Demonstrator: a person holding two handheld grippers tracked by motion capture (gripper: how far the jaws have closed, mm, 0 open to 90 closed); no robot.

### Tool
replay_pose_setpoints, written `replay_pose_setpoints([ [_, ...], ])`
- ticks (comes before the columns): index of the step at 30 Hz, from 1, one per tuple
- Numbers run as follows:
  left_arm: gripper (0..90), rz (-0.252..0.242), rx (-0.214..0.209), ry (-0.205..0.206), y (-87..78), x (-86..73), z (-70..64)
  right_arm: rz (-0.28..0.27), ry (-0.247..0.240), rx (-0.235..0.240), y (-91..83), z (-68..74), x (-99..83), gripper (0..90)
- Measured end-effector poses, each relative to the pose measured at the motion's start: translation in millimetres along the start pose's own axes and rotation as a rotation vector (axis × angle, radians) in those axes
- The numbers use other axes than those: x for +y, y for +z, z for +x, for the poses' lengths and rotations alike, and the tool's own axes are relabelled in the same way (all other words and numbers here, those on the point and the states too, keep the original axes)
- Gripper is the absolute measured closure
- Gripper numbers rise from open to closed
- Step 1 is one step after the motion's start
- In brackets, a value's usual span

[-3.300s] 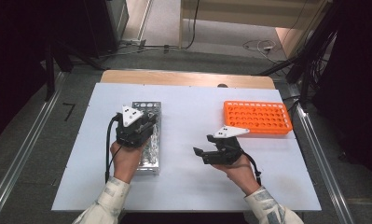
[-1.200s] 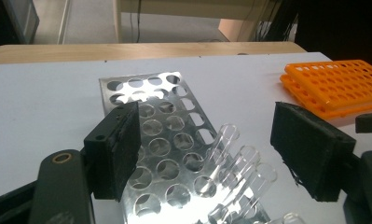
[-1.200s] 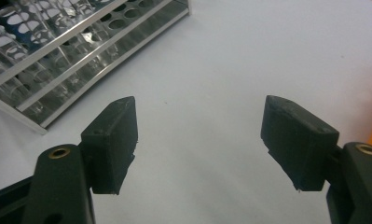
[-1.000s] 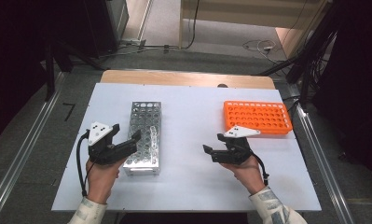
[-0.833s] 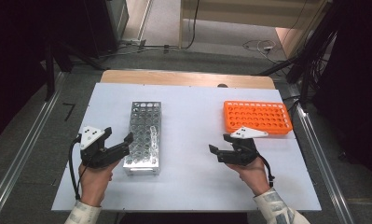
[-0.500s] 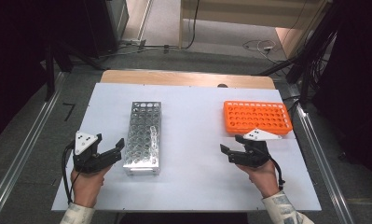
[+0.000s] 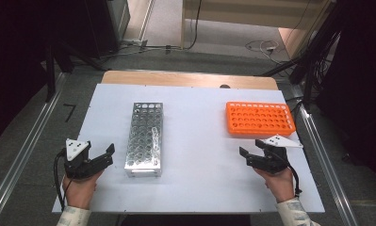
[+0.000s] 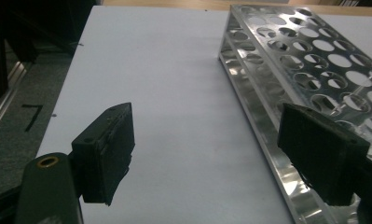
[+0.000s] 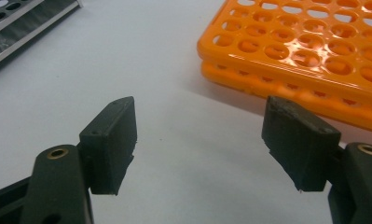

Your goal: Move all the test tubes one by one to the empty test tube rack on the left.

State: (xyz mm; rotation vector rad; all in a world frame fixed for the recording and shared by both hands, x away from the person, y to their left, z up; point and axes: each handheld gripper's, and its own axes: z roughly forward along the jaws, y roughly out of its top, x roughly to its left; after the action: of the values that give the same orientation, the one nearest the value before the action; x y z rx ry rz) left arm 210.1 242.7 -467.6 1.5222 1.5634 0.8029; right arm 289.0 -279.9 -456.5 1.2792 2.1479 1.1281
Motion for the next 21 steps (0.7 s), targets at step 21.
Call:
replay_pose_setpoints([
  [21,18.6,0.01,0.011,-0.003,4.2,-1.8,10.8,-0.007,0.071,-0.106,-29.2,-40.2,-25.2,24.5],
])
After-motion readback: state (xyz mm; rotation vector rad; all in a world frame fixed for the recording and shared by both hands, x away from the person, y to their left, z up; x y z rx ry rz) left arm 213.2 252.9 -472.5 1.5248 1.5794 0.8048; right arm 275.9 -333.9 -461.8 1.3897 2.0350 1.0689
